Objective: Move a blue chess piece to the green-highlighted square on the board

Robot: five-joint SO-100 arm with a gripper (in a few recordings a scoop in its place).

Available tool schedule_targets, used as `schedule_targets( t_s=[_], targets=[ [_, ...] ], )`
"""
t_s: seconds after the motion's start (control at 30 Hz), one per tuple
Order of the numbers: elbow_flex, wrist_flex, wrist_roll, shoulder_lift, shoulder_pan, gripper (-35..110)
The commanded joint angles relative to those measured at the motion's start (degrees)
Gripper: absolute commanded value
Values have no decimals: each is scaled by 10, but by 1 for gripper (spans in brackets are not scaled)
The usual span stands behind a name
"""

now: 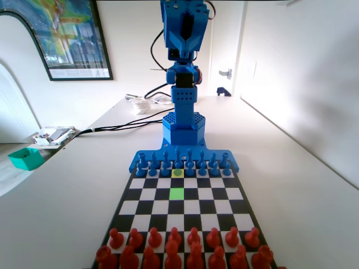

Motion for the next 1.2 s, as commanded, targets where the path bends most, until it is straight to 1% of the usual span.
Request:
schedule_targets(
  t_s=[0.0,0.37,0.47,0.97,1.07,1.17],
  targets=[
    [-5,-10,-3,2,1,1],
    [-5,-10,-3,2,1,1],
    [-5,-10,-4,2,-3,4],
    [-6,-9,-4,1,10,1],
    [-11,-9,-40,-7,8,1],
    [-57,19,-40,-55,-6,1]
  ],
)
